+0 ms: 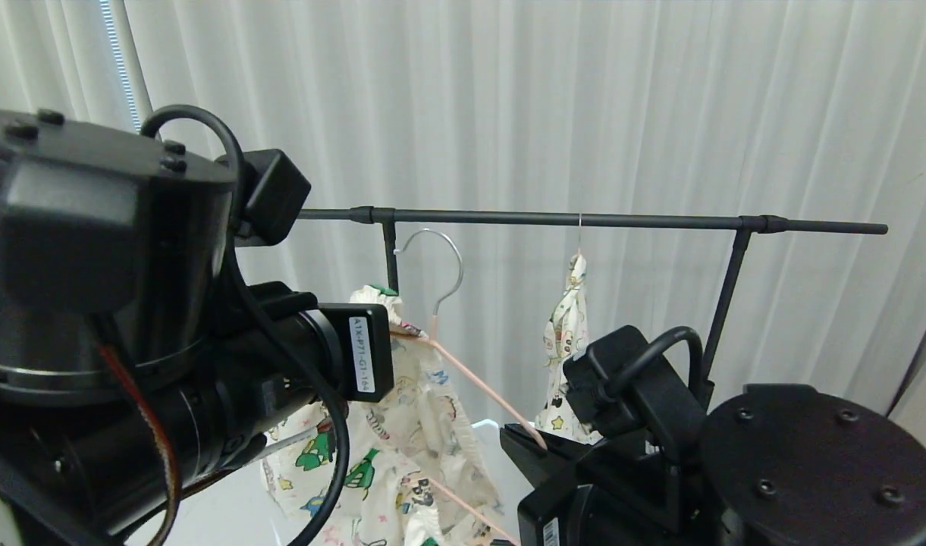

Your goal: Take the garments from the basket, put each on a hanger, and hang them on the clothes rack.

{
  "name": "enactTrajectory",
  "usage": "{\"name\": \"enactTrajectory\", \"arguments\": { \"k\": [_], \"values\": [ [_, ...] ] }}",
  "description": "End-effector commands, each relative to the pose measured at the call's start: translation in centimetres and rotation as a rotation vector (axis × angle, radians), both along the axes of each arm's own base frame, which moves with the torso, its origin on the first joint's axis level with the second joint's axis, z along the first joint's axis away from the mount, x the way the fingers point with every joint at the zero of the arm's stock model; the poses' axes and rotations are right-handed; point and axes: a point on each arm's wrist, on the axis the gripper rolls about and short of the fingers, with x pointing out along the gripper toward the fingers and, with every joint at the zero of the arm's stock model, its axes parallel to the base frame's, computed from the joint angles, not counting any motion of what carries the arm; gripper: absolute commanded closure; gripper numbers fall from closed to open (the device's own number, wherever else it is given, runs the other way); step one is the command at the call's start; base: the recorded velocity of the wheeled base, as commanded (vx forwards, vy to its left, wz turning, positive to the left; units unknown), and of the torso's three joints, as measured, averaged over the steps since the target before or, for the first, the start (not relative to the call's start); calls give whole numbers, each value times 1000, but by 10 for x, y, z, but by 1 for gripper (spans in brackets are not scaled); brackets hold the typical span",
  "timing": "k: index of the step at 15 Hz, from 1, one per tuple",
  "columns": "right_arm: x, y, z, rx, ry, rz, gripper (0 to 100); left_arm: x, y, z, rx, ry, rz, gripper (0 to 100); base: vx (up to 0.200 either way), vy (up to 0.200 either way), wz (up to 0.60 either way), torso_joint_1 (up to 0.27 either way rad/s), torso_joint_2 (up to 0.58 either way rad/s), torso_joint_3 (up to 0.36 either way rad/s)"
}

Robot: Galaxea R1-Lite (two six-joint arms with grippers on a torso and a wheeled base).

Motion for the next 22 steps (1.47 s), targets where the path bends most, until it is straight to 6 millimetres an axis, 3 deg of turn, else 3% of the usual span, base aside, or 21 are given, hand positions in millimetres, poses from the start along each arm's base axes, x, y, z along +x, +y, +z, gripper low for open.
{"name": "enactTrajectory", "arguments": {
  "k": [1, 5, 13, 14, 22],
  "values": [
    [-4, -13, 2, 8, -1, 0, 100, -9, 1, -4, 13, 0, -33, 100, 0, 0, 0, 0, 0, 0],
    [-3, -10, 0, 6, 6, 15, 100, -24, -22, -1, -35, -34, -150, 100, 0, 0, 0, 0, 0, 0],
    [0, -17, 10, 41, -5, -4, 100, -25, -21, -2, -54, -40, -137, 100, 0, 0, 0, 0, 0, 0],
    [2, -20, 13, 50, -8, -14, 100, -22, -20, 0, -71, -54, -124, 0, 0, 0, 0, 0, 0, 0],
    [17, -44, 32, 130, -44, -102, 100, -21, -19, -3, -60, -54, -120, 0, 0, 0, 0, 0, 0, 0]
  ]
}}
